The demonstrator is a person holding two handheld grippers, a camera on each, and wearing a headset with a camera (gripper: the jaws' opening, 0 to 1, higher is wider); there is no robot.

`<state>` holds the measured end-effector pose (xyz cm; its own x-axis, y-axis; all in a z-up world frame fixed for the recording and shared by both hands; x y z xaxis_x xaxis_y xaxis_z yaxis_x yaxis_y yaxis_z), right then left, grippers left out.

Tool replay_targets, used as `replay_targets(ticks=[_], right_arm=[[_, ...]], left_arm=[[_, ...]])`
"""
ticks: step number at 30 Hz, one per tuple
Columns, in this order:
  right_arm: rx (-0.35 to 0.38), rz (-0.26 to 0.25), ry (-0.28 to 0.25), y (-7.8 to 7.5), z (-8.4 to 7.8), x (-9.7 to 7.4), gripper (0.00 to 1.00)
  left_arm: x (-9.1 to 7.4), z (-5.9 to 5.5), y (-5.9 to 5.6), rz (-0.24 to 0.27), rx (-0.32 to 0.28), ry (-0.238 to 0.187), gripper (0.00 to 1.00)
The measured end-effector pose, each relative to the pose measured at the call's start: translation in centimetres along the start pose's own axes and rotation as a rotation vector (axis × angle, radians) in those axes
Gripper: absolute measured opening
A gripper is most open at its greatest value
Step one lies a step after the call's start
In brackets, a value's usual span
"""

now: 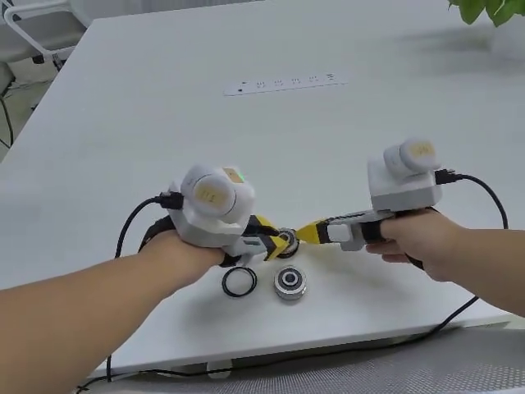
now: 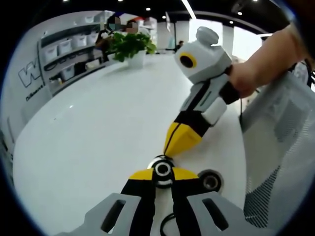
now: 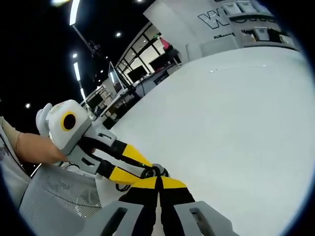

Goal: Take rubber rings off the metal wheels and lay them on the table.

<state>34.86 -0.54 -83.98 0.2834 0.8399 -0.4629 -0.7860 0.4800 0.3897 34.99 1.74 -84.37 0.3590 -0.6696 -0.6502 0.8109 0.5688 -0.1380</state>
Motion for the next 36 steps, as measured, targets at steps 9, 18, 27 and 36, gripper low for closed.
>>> replay_targets(ticks=[9,18,27,36], right_arm=[[-0.021,0.012,0.003,0.5,0.0,0.1,0.0],[-0.029,0.031,0.005,0.8,0.0,0.2,0.0],[-0.056,0.076,-0.021,2.1,0.8,0.5,0.0],[-0.058,0.077,-0.017,1.7,0.4,0.2,0.0]], left_arm=[[0.0,0.0,0.0,0.003,0.001,0.005,0.12],[0.1,0.0,0.0,0.006,0.002,0.014,0.11],[0.1,0.0,0.1,0.007,-0.001,0.01,0.11],[0.0,0.0,0.0,0.006,-0.005,-0.003,0.12]])
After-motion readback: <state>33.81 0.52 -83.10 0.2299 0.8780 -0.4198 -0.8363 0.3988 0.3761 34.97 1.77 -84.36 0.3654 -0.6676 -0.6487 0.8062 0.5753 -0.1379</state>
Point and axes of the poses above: the centre of the closed fingertips' face, and the gripper's own axes: x roughly forward along the fingers, y roughly to its left, z roughly out of its top, the point moved 1 cm from there along -x, roughly backward along the fingers, and after that the axes turned 12 degrees about -x, right-handed, at the moved point
